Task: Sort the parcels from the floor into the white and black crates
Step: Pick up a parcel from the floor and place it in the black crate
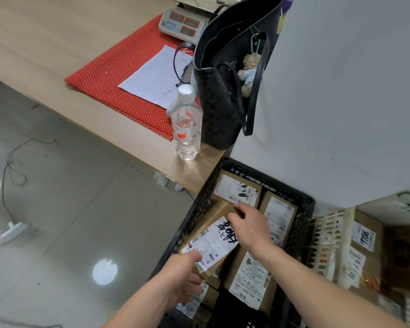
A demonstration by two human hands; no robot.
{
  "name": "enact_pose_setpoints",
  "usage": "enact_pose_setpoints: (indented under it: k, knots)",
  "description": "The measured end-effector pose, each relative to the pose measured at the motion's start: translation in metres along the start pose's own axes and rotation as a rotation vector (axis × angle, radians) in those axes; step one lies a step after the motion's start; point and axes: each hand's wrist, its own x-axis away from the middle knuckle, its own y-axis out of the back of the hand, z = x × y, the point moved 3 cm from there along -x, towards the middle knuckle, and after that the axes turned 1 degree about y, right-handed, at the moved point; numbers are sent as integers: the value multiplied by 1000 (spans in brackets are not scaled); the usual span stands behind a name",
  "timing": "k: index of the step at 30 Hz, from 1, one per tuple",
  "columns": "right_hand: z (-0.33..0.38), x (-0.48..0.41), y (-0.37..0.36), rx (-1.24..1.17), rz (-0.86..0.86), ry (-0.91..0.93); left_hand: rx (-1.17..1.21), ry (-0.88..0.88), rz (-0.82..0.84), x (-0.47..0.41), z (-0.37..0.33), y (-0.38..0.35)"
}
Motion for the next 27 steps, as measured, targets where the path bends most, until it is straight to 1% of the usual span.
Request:
enact_pose_setpoints:
  k: [4,6,11,15,17,20,24,27]
  knots:
    - [0,0,0,39,-36,23,20,29,40,-2,5,-4]
    - [-3,-2,-1,57,-29,23,38,30,56,-1,8,-8]
    - [-1,-4,-16,18,126,48,176,31,78,-4,10,-8]
    - [2,3,-33,11,185,-31,329,3,61,-14,5,-6]
    - [1,7,-40,2,222,-49,373,-2,87,-21,6,-6]
    - [4,11,-38,-2,263,-51,351,-2,124,-25,11,-6]
    - [8,17,-28,5,270,-43,261,-4,87,-18,12,1]
    - [12,21,-21,5,235,-22,228,-12,68,-16,7,9]
